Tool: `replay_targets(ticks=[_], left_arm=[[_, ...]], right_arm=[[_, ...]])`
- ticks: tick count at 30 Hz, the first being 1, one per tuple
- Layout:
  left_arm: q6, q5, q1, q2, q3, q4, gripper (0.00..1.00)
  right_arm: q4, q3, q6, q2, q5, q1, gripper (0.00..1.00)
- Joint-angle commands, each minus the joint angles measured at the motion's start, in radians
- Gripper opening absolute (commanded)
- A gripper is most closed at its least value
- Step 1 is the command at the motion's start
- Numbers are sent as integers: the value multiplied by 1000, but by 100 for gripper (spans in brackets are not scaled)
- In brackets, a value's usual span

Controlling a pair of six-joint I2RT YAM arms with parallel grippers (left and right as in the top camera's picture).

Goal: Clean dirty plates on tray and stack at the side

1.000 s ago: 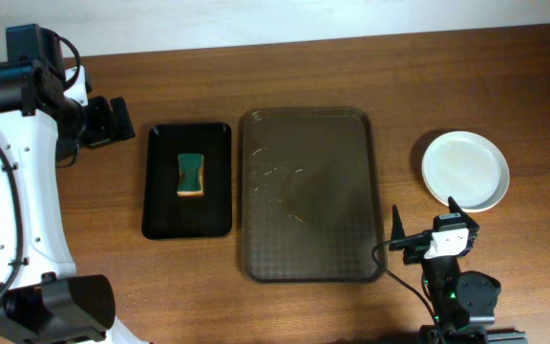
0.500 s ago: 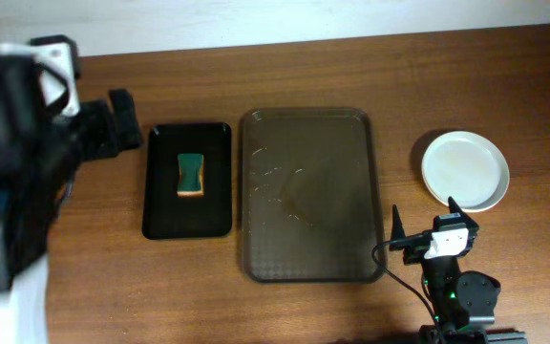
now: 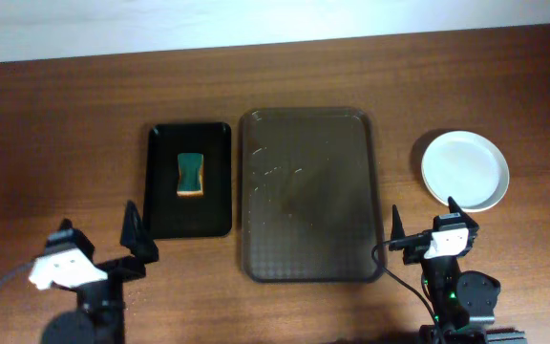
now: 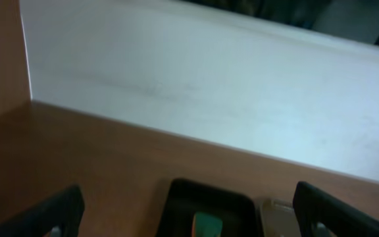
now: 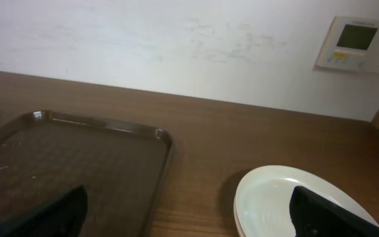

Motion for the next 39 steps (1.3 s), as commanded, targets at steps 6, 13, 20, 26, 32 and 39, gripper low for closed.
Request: replay_targets(ticks=[6,13,20,26,32,39], left_arm=[[-32,-5,42,-244,-389,224,100],[-36,-4,40,-244,-520,253,100],[-35,-4,40,-244,-520,251,100],[-35,-4,40,-244,-520,251,100],[-36,-4,40,-244,-520,251,100],[-36,-4,40,-244,-520,251,100]], right_arm=[[-5,-5,4,-3,2,5,98],[-5,-5,4,-3,2,5,98],[-6,-5,4,-3,2,5,98],[-5,-5,4,-3,2,5,98],[-5,-5,4,-3,2,5,98],[-5,-5,4,-3,2,5,98]])
